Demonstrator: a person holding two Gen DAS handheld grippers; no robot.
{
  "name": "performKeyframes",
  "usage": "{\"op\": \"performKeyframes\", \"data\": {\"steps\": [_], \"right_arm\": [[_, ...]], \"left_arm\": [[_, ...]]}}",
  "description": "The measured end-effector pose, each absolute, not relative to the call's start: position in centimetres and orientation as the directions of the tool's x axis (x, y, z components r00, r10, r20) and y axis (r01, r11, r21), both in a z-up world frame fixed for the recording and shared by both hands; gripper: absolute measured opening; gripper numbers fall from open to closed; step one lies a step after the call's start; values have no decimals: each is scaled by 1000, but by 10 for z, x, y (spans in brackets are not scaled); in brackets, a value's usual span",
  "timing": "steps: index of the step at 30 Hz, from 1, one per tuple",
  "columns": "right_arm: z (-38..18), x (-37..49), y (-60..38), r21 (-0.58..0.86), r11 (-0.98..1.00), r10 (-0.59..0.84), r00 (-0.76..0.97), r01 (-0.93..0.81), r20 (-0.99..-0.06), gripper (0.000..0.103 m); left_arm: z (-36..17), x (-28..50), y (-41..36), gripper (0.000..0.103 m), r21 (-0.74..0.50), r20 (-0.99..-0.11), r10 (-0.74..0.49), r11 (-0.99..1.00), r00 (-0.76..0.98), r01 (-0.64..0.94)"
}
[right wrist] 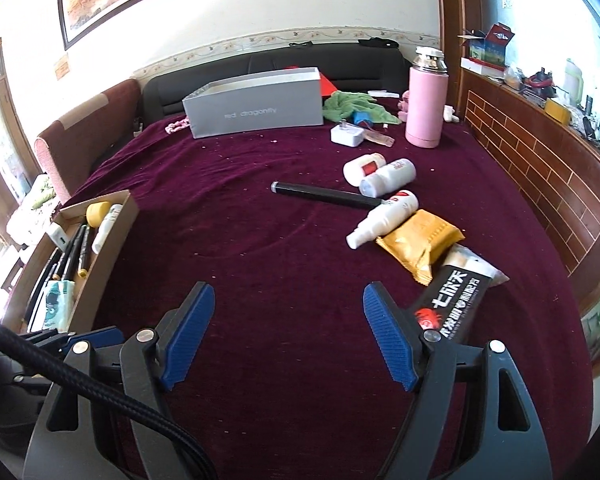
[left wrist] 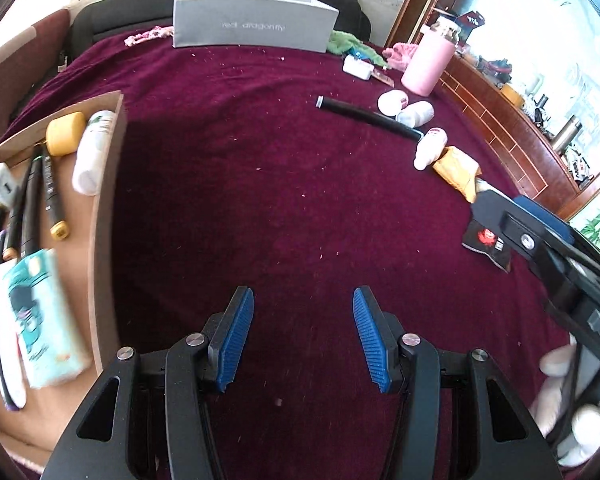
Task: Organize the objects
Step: 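Move both grippers back over the bed toward the yellow and black packets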
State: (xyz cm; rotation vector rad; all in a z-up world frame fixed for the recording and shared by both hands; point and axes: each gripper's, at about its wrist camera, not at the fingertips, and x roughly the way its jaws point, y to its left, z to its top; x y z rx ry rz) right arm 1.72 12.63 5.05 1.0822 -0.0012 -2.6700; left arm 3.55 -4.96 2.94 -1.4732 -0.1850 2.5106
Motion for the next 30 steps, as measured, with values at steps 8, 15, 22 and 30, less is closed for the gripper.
{"op": "performKeyframes", "data": {"steps": [8, 15, 22, 30], "right_arm": [[44, 13, 134, 77, -972, -210, -674, 222, -708, 78], [40, 9, 133, 72, -973, -203, -664, 219, -720, 78], [36, 5, 127, 58, -973, -194, -655, 224, -730, 78], [30, -1, 126, 55, -974, -186, -642, 219, -743, 78]], "left_arm": [[14, 16, -27, 53, -158, -844, 223, -973, -488, -171], [11, 17, -23, 63, -141, -820, 227, -970, -525, -199], [6, 19, -13, 84, -121, -803, 238, -963, -546, -241], [4, 16, -6, 100, -134, -805, 269, -951, -528, -280]]}}
